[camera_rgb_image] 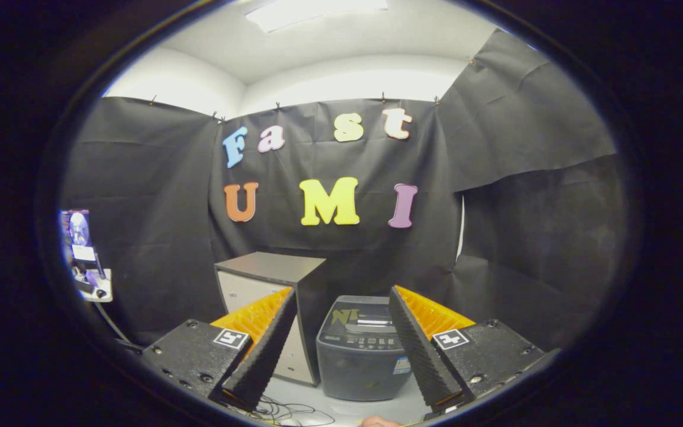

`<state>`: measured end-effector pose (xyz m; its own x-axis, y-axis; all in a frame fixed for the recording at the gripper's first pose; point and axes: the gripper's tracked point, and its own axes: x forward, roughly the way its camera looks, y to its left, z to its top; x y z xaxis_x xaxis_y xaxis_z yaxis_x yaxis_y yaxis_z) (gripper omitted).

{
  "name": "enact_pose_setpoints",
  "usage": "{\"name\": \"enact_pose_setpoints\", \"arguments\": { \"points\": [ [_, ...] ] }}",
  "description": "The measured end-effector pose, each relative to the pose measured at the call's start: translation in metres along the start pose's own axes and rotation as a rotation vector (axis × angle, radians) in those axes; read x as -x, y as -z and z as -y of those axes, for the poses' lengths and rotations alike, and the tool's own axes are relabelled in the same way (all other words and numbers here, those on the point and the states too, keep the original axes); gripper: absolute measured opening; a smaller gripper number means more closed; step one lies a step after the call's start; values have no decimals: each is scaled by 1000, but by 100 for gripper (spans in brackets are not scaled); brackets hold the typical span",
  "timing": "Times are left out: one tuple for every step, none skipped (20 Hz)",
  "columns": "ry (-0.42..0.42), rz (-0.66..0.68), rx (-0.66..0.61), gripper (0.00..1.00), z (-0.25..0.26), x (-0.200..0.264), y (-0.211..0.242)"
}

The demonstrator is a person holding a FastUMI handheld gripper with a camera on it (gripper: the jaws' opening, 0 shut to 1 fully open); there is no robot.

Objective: Put the clothes into the washing machine and then close the washing machine lid.

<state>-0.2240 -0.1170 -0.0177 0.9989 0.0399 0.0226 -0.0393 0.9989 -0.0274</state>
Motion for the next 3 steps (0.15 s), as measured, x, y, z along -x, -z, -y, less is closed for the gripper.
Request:
{"name": "enact_pose_setpoints", "arguments": {
  "points": [
    [9,-3,-2,98,3,5,2],
    [22,-1,-5,98,6,7,1],
    [32,7,-11,98,7,9,-2]
  ]
}}
